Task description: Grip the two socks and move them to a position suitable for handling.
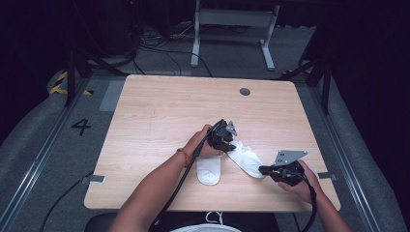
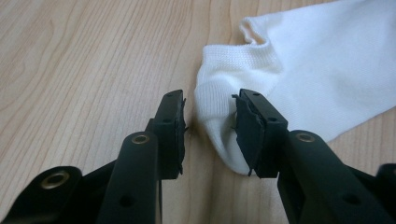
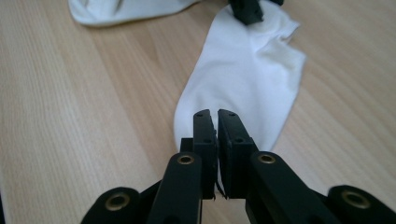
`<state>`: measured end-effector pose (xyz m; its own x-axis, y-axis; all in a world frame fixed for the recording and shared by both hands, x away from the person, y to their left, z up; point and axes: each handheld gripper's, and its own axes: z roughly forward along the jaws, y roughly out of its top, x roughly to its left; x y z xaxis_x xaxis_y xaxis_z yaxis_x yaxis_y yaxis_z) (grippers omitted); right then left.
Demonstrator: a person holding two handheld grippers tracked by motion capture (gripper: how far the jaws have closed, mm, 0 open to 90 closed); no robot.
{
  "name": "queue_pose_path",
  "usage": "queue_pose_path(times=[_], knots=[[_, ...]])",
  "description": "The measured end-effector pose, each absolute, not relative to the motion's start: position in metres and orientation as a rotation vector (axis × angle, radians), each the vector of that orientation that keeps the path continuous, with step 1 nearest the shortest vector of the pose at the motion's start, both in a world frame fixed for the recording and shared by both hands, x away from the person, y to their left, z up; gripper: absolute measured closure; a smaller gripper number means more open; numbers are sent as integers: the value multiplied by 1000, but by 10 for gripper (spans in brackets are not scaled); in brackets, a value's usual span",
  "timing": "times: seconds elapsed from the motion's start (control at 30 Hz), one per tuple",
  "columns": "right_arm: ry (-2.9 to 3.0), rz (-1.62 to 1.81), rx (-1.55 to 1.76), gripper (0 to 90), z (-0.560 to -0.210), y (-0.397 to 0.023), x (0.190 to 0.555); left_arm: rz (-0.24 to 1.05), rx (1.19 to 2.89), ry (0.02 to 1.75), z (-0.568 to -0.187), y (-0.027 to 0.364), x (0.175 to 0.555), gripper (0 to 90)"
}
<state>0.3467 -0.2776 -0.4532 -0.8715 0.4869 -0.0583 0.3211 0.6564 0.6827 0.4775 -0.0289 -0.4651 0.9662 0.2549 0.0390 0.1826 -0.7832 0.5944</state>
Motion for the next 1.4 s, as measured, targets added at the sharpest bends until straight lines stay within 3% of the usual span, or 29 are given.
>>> queue_pose_path(times=[0.33,0.6,0.8,0.87,0.93,1.17,1.27,1.4], knots=[[2706,976,625,870,-467,-257,342,159,2515,323,-464,-33,491,541],[2627,1017,554,729,-448,-256,334,97,2490,360,-466,-28,499,510],[2622,967,622,653,-461,-267,346,95,2490,346,-467,-27,501,480],[2638,983,644,654,-463,-268,348,79,2491,339,-466,-28,501,498],[2671,975,649,668,-468,-268,350,58,2492,313,-466,-28,501,583],[2680,1003,630,832,-469,-261,348,31,2486,309,-466,-28,501,775],[2678,1000,627,854,-469,-258,347,16,2479,309,-466,-28,502,856],[2668,1007,602,860,-467,-256,345,30,2495,310,-464,-29,502,874]])
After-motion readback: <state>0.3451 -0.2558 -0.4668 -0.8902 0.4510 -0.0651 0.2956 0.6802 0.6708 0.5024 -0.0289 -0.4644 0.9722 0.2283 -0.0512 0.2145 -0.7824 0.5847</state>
